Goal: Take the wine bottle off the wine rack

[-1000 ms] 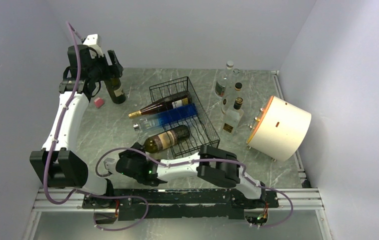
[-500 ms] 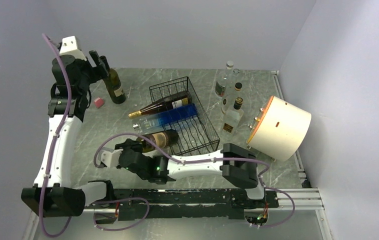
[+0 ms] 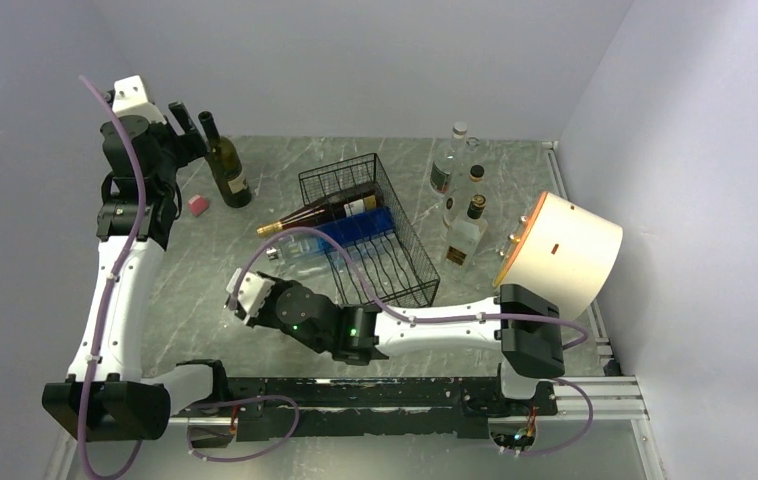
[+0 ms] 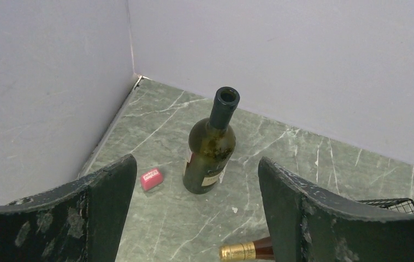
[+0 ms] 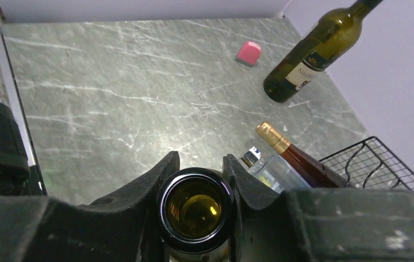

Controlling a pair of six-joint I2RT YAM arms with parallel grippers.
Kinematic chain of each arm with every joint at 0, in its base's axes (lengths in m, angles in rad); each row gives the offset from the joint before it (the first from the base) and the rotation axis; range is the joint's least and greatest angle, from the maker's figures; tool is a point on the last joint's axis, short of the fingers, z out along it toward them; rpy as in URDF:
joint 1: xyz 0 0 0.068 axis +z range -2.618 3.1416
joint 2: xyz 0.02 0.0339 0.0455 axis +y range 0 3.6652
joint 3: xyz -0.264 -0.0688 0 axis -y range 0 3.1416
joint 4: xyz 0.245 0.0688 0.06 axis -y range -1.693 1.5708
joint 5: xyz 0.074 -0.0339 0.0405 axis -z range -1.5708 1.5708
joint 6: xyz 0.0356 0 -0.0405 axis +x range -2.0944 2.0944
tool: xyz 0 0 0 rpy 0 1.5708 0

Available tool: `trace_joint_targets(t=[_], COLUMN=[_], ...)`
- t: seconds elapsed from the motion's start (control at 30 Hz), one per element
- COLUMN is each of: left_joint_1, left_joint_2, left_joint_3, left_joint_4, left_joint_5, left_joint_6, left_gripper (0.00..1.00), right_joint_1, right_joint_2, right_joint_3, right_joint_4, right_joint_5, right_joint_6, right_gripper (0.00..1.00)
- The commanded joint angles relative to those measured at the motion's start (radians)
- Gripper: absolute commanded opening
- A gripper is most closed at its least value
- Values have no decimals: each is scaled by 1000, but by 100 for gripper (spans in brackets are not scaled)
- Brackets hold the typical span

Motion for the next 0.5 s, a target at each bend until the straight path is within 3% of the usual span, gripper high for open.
trace_joint_targets(t=[0.0, 0.3, 0.47], left_joint_1=[5, -4, -23], left_joint_2=[-8, 18, 36], left_joint_3=[-15, -11, -5], left_joint_4=[60, 62, 61], left_joint_5=[12, 78, 114], left_joint_6=[-9, -2, 13], left_gripper=[85, 85, 87], right_joint_1=[-57, -183, -204], right_joint_2=[-57, -91, -93], right_joint_3=[-3, -22, -12], right_joint_4=[57, -70, -108], right_joint_5=[7, 53, 37], right_joint_6=[168, 435, 456], right_gripper=[20, 23, 37])
